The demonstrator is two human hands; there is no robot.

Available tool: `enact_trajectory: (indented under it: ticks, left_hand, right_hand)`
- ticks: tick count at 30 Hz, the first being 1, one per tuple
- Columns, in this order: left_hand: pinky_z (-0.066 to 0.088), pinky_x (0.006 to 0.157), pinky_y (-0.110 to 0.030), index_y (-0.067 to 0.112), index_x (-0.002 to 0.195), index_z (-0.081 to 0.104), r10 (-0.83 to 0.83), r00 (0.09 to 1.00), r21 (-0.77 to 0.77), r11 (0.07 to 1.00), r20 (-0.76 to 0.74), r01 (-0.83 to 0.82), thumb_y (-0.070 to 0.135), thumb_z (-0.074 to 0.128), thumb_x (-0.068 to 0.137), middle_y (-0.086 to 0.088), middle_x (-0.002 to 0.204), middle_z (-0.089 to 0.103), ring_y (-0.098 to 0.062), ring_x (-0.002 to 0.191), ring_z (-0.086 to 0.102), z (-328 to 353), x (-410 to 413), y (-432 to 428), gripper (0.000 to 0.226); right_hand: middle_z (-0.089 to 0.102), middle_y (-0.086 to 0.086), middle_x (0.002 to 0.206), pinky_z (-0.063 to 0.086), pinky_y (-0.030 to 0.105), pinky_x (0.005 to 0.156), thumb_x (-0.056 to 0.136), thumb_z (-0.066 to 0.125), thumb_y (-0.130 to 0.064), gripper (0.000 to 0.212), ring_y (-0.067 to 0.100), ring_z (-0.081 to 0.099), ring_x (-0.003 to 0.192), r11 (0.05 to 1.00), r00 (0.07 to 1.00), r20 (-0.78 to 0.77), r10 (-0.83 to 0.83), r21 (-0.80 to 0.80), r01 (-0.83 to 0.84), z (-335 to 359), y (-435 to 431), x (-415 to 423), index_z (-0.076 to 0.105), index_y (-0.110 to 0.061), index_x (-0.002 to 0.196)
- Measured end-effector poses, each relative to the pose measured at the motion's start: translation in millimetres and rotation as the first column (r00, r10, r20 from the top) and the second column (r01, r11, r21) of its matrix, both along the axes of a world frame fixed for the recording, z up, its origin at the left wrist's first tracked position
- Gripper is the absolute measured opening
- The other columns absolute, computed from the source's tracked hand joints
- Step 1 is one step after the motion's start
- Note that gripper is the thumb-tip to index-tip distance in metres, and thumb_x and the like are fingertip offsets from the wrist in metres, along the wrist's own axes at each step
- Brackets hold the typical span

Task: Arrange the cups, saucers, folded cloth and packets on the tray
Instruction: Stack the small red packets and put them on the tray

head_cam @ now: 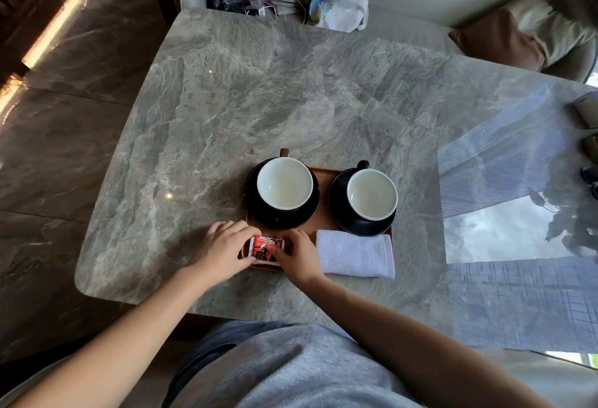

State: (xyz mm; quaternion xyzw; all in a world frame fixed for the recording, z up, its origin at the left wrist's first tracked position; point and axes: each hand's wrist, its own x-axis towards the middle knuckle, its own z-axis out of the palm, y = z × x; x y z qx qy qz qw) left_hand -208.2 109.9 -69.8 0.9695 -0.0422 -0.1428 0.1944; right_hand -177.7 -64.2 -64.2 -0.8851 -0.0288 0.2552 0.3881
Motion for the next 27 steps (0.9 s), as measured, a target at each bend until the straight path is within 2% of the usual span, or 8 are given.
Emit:
enact_trajectory:
  ticks: [4,7,10,14,19,27]
  left_hand:
    - [0.024,0.109,-0.035,0.031,0.122,0.049,-0.032,1.0,0.087,0.996,0.002,0.031,0.042,0.063,0.078,0.011,0.116,0.054,-0.013,0.112,0.048,2,0,-4,0.048]
    - [0.022,0.111,-0.037,0.029,0.122,0.049,-0.022,1.0,0.119,0.993,-0.001,0.022,0.041,0.062,0.078,0.009,0.117,0.054,-0.015,0.114,0.048,4,-1,-8,0.047]
    - [0.02,0.111,-0.038,0.028,0.121,0.049,-0.012,1.0,0.147,0.989,-0.008,0.013,0.044,0.061,0.077,0.008,0.116,0.054,-0.017,0.115,0.046,7,-1,-11,0.048]
    - [0.015,0.113,-0.043,0.027,0.123,0.049,-0.004,1.0,0.157,0.988,-0.008,0.005,0.047,0.061,0.074,0.006,0.119,0.052,-0.018,0.118,0.043,9,1,-15,0.055]
    - [0.007,0.113,-0.048,0.028,0.12,0.051,-0.047,0.999,0.192,0.98,-0.016,0.049,0.048,0.06,0.073,0.008,0.119,0.052,-0.017,0.122,0.039,12,1,-17,0.052]
    - [0.006,0.113,-0.049,0.028,0.119,0.053,-0.039,0.999,0.201,0.979,-0.018,0.042,0.048,0.06,0.074,0.006,0.117,0.053,-0.019,0.121,0.04,14,0,-15,0.049]
  right_hand:
    - [0.056,0.008,0.111,0.046,0.03,0.089,0.084,0.065,-0.026,0.032,0.018,0.055,0.1,1.0,0.999,-0.046,-0.028,0.011,0.029,1,3,0,0.059,-0.011,0.112]
    - [0.058,0.012,0.113,0.047,0.037,0.094,0.087,0.061,-0.021,0.032,0.023,0.055,0.106,0.994,0.99,-0.116,-0.079,0.072,0.088,7,2,-1,0.054,-0.005,0.114]
    - [0.06,0.019,0.112,0.049,0.042,0.089,0.092,0.053,-0.017,0.026,0.031,0.059,0.103,0.972,0.964,-0.222,-0.144,0.151,0.18,15,-4,-1,0.052,-0.001,0.112]
    - [0.053,0.011,0.105,0.048,0.031,0.07,0.098,0.043,-0.022,0.03,0.02,0.053,0.09,0.95,0.901,-0.407,-0.152,0.192,0.247,25,-12,-2,0.045,-0.003,0.121]
    - [0.052,0.012,0.125,0.051,0.038,0.088,0.099,0.04,-0.026,0.035,0.026,0.053,0.116,0.958,0.863,-0.49,-0.123,0.169,0.232,30,-12,-5,0.043,-0.008,0.128]
    - [0.051,0.015,0.13,0.05,0.037,0.089,0.099,0.04,-0.028,0.037,0.025,0.052,0.117,0.957,0.841,-0.531,-0.107,0.173,0.231,34,-7,-5,0.043,-0.009,0.131]
